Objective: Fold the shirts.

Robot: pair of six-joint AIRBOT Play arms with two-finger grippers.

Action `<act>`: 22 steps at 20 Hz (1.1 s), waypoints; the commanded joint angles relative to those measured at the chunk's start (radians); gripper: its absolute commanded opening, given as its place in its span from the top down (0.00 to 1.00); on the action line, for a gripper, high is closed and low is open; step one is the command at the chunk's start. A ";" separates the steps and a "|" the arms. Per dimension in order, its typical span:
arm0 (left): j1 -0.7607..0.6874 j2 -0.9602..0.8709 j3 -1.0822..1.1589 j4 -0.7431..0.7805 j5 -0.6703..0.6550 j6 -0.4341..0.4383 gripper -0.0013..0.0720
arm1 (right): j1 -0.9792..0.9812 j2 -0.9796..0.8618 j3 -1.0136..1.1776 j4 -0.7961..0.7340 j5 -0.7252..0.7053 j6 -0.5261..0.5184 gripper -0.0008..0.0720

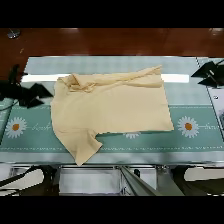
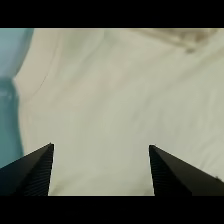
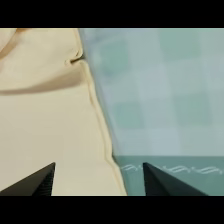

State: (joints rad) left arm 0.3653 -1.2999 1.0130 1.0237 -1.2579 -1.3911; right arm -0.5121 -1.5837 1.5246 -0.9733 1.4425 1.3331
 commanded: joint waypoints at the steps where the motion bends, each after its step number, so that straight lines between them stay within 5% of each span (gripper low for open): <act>1: 0.131 0.102 -0.254 0.060 -0.051 -0.024 0.02 | -0.096 0.227 -0.436 0.213 -0.176 -0.146 0.12; 5: 0.235 0.192 -0.423 -0.023 -0.014 -0.002 0.03 | -0.103 0.408 -0.713 0.251 -0.230 -0.190 0.12; 10: 0.235 0.213 -0.523 -0.028 0.021 0.001 0.03 | -0.030 0.463 -0.760 0.259 -0.209 -0.190 0.12; 18: 0.088 0.210 -0.682 -0.430 0.205 0.254 0.03 | -0.060 0.463 -0.759 0.242 -0.263 -0.157 0.12; 19: 0.066 0.208 -0.678 -0.430 0.210 0.254 0.23 | -0.097 0.463 -0.759 0.182 -0.254 -0.135 0.12; 20: 0.052 0.208 -0.676 -0.430 0.209 0.254 0.69 | -0.127 0.463 -0.759 0.086 -0.243 -0.099 0.12; 21: 0.043 0.209 -0.675 -0.433 0.208 0.265 0.93 | -0.148 0.463 -0.761 -0.034 -0.225 -0.054 0.12; 22: 0.039 0.209 -0.675 -0.434 0.208 0.286 0.93 | -0.154 0.463 -0.769 -0.161 -0.199 -0.003 0.12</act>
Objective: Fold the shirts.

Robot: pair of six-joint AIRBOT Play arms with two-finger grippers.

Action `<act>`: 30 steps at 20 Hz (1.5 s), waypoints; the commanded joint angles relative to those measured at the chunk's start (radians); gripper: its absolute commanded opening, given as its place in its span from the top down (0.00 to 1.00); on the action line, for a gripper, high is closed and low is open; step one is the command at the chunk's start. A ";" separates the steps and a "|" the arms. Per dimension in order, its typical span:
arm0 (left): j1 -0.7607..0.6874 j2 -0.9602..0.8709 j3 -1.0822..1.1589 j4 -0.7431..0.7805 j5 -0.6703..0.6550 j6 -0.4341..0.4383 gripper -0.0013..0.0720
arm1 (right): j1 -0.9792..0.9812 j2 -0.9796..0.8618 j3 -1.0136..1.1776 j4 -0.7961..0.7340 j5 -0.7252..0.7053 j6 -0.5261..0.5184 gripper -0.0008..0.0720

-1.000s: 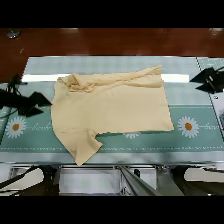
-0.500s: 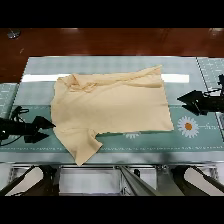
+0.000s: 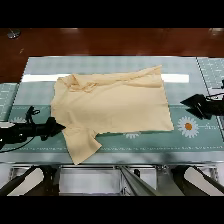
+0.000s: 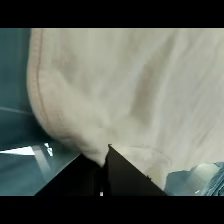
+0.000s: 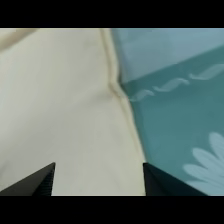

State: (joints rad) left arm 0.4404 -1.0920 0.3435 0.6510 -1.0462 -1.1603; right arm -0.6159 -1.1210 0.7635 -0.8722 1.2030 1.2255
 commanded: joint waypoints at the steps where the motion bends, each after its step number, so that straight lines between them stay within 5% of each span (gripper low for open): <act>1: -0.037 0.001 -0.006 -0.061 -0.005 0.070 0.93 | -0.048 0.001 -0.027 -0.342 0.058 0.146 0.12; 9: -0.038 0.001 -0.006 -0.061 -0.009 0.079 0.93 | 0.152 -0.096 -0.131 -0.218 0.051 0.142 0.12; 16: -0.045 0.001 -0.006 -0.061 -0.009 0.077 0.93 | 0.269 -0.189 -0.114 -0.032 -0.117 0.114 0.12; 17: -0.050 0.001 -0.006 -0.061 -0.008 0.076 0.93 | 0.297 -0.206 -0.096 -0.019 -0.116 0.108 0.19; 18: -0.058 0.001 -0.006 -0.061 -0.008 0.075 0.93 | 0.325 -0.218 -0.076 -0.020 -0.111 0.107 0.52; 19: -0.062 0.001 -0.004 -0.067 -0.011 0.075 0.93 | 0.351 -0.223 -0.048 -0.017 -0.096 0.081 0.96; 24: -0.061 0.042 0.283 -0.235 -0.109 0.075 0.93 | 0.375 -0.220 0.429 -0.019 0.082 0.114 0.97; 26: -0.060 0.068 0.542 -0.344 -0.099 0.075 0.93 | 0.375 -0.220 0.760 -0.027 0.104 0.169 0.97; 30: -0.059 0.076 1.102 -0.313 -0.043 0.048 0.93 | 0.375 -0.202 1.326 -0.122 0.118 0.225 0.97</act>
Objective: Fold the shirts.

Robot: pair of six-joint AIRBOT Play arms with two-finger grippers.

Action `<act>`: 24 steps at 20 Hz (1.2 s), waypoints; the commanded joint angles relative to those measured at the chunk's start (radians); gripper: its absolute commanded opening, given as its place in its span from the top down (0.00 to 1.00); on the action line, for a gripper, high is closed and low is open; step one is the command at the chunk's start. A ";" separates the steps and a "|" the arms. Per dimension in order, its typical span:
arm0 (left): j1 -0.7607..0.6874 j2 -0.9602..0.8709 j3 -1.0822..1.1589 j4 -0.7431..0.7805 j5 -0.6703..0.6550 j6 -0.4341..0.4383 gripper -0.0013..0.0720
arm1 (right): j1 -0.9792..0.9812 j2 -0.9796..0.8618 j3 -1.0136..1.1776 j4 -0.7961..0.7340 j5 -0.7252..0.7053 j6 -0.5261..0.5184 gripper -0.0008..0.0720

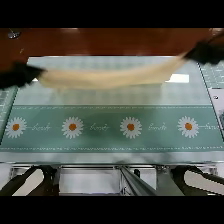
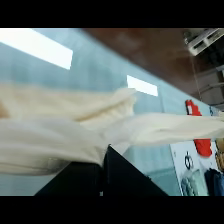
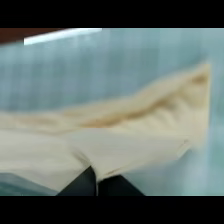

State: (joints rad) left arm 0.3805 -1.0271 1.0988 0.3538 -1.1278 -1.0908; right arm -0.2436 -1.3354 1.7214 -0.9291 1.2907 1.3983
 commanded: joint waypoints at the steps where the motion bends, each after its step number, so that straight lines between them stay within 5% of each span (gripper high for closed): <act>1: 0.002 0.013 0.465 0.040 0.051 -0.055 0.93 | 0.002 0.045 0.434 -0.098 0.025 0.063 0.97; 4: 0.001 0.048 0.740 0.282 0.054 -0.170 0.94 | 0.002 0.225 0.440 -0.190 0.006 0.060 0.97; 8: 0.001 0.202 0.834 0.560 0.034 -0.259 0.93 | 0.002 0.485 0.344 -0.309 0.027 0.061 0.97; 13: -0.001 0.372 0.833 0.736 -0.090 -0.240 0.93 | 0.002 0.632 0.285 -0.338 0.175 0.077 0.97; 19: -0.084 0.435 0.598 0.750 -0.111 -0.250 0.93 | 0.003 0.638 0.159 -0.325 0.303 0.101 0.97; 24: -0.089 0.325 0.214 0.614 0.003 -0.175 0.94 | 0.003 0.597 -0.295 -0.267 0.140 0.063 0.97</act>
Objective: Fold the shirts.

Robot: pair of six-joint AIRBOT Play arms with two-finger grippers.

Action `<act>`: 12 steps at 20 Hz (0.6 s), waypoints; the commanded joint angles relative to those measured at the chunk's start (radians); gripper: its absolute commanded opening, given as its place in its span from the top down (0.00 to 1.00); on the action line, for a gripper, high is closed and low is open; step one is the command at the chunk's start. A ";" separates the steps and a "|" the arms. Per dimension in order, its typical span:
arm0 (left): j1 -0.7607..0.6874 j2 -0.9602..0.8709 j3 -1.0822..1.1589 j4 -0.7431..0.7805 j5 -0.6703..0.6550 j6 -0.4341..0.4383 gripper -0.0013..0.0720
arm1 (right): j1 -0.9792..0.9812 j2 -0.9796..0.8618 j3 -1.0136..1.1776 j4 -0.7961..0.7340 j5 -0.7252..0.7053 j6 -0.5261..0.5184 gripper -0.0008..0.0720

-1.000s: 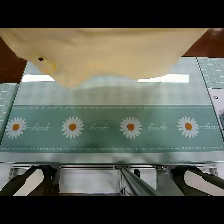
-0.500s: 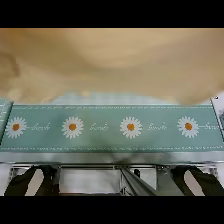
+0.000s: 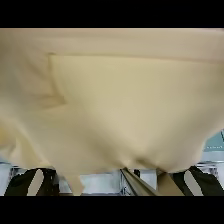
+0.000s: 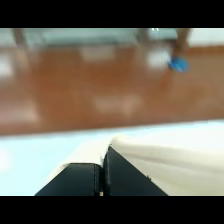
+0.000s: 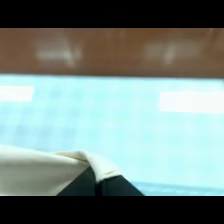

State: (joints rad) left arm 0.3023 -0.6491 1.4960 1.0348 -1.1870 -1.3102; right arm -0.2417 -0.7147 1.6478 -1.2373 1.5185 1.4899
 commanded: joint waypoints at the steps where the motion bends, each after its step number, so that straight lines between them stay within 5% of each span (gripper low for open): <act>1: -0.026 -0.103 -0.233 -0.070 0.098 0.045 0.93 | 0.001 -0.061 -0.303 0.054 -0.150 -0.042 0.97; 6: -0.124 -0.441 -0.278 -0.071 0.304 0.029 0.93 | 0.002 -0.405 -0.377 0.146 -0.378 -0.124 0.97; 10: -0.189 -0.681 -0.277 -0.087 0.564 -0.023 0.93 | 0.007 -0.745 -0.219 0.291 -0.503 -0.150 0.97; 12: -0.193 -0.779 -0.255 -0.119 0.586 -0.051 0.93 | 0.021 -0.896 -0.095 0.302 -0.492 -0.140 0.97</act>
State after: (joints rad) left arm 0.1349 -1.2747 1.2301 0.9524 -0.7269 -1.3205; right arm -0.2325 -1.3972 1.4315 -1.0100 1.0805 1.3582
